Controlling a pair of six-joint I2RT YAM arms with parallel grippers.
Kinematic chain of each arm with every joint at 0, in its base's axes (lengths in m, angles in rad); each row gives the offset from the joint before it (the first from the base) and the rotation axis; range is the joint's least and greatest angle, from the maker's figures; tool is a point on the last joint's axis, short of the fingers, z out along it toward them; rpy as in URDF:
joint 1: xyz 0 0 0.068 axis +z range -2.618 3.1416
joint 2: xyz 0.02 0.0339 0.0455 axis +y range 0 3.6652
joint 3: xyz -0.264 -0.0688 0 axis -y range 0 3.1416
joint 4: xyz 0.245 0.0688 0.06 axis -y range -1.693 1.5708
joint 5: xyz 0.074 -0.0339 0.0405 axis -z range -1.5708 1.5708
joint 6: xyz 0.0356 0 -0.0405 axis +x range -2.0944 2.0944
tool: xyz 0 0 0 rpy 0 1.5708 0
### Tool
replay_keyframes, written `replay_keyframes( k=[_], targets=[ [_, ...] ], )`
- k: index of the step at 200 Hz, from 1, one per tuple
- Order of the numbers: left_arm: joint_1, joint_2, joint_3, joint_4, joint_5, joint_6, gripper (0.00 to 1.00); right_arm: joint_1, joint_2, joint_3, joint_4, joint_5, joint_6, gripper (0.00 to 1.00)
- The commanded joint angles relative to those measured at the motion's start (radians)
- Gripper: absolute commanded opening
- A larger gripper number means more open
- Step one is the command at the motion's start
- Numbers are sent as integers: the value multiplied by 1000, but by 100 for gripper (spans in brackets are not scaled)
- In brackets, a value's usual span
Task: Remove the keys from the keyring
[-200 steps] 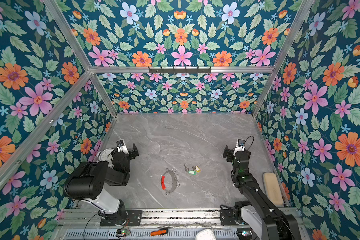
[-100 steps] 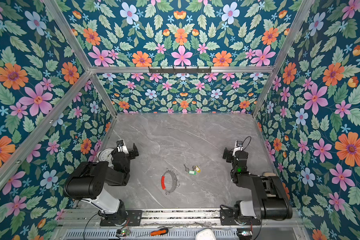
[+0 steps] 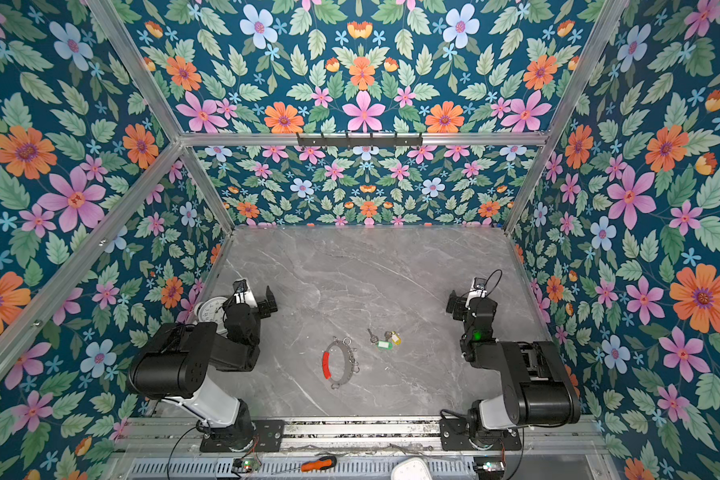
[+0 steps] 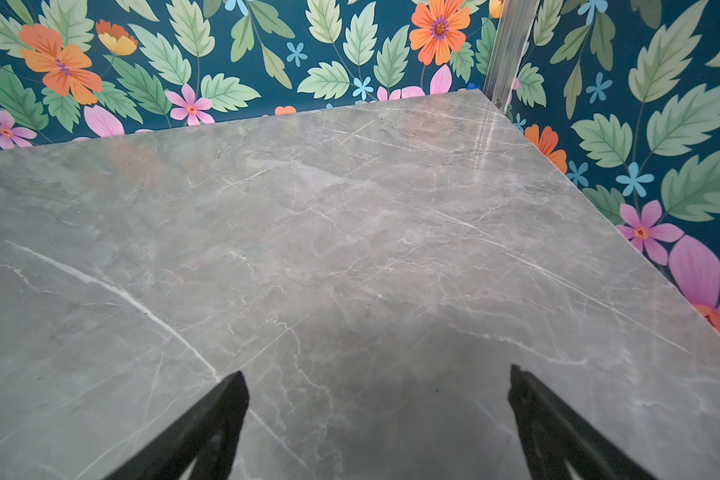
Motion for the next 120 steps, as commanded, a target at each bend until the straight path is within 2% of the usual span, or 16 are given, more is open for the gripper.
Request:
replay_keyframes(
  k=[1, 120],
  targets=[
    [1, -2, -1, 33, 3, 7, 100, 0, -2, 1, 26, 10, 11, 99],
    [0, 1, 3, 27, 3, 7, 100, 1, -4, 3, 21, 9, 11, 99]
  ],
)
